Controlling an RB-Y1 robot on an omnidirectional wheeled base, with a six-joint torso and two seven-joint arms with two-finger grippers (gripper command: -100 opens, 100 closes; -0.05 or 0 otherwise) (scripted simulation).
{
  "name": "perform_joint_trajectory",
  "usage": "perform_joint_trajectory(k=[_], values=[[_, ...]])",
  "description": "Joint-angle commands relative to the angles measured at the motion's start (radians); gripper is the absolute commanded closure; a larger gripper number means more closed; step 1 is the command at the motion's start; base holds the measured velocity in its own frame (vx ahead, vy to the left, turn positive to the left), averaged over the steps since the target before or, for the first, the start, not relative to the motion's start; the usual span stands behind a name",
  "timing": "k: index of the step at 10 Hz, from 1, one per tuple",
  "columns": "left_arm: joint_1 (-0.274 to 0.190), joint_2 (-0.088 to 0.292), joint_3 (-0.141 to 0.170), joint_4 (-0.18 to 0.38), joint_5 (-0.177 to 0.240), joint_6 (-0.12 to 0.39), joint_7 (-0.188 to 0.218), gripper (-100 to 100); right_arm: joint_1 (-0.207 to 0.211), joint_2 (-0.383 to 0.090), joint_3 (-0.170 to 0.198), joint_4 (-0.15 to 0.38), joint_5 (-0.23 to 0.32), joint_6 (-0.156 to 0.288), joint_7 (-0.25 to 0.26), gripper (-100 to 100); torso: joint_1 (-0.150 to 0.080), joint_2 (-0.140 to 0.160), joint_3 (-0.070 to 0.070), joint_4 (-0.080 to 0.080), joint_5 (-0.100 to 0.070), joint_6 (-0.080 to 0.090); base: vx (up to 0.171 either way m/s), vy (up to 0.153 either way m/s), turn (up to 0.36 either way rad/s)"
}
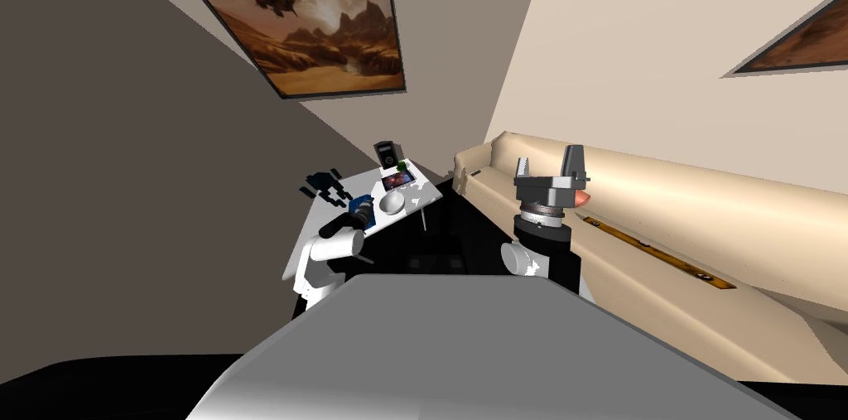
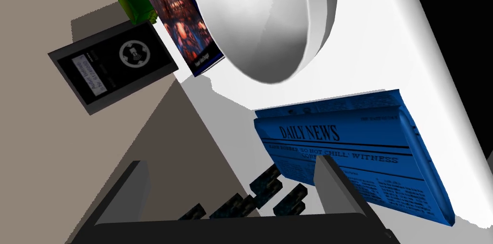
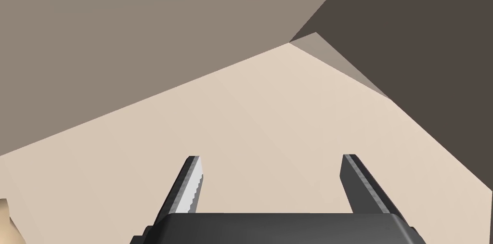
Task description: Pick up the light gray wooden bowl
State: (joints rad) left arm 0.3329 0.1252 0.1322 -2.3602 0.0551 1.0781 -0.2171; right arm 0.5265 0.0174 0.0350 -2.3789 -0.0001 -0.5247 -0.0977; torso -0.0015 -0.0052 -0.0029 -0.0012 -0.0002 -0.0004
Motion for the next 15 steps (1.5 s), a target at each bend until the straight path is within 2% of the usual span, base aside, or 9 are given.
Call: perform_joint_trajectory(k=[1,4,5,7,9,10,15], values=[[-0.007,0.003,0.008,0.003,0.006,0.045,-0.002,-100,0.000,0.000,0.000,0.000,0.000,0.000,0.000,0,0.000,0.000,0.000,0.000,0.000,0.000,0.060,-0.028,-0.001],[-0.009,-0.005,0.016,0.015,0.003,0.128,-0.011,-100,0.000,0.000,0.000,0.000,0.000,0.000,0.000,0,0.001,0.001,0.001,0.000,0.000,0.000,0.057,-0.021,-0.008],[-0.009,-0.005,0.016,0.015,0.003,0.139,-0.011,-100,0.000,0.000,0.000,0.000,0.000,0.000,0.000,0,0.000,0.001,0.001,0.000,0.000,0.000,0.055,-0.026,-0.005],[-0.010,-0.012,0.024,0.026,0.000,0.210,-0.019,-100,0.000,0.000,0.000,0.000,0.000,0.000,0.000,0,0.000,0.000,0.000,0.000,0.000,0.000,0.093,-0.023,-0.009],[-0.010,-0.014,0.027,0.031,-0.001,0.257,-0.023,-100,0.000,0.000,0.000,0.000,0.000,0.000,0.000,0,0.000,0.000,0.000,0.000,0.000,0.000,0.071,-0.032,-0.005],[-0.010,-0.014,0.027,0.031,-0.001,0.263,-0.023,-100,0.000,0.000,0.000,0.000,0.000,0.000,0.000,0,-0.001,0.000,0.000,0.000,0.000,0.000,0.049,-0.026,0.000],[-0.011,-0.011,0.040,0.045,-0.005,0.406,-0.036,-100,0.000,0.000,0.000,0.000,0.000,0.000,0.000,0,0.000,0.000,0.000,0.000,0.000,0.000,0.067,-0.025,-0.008]])
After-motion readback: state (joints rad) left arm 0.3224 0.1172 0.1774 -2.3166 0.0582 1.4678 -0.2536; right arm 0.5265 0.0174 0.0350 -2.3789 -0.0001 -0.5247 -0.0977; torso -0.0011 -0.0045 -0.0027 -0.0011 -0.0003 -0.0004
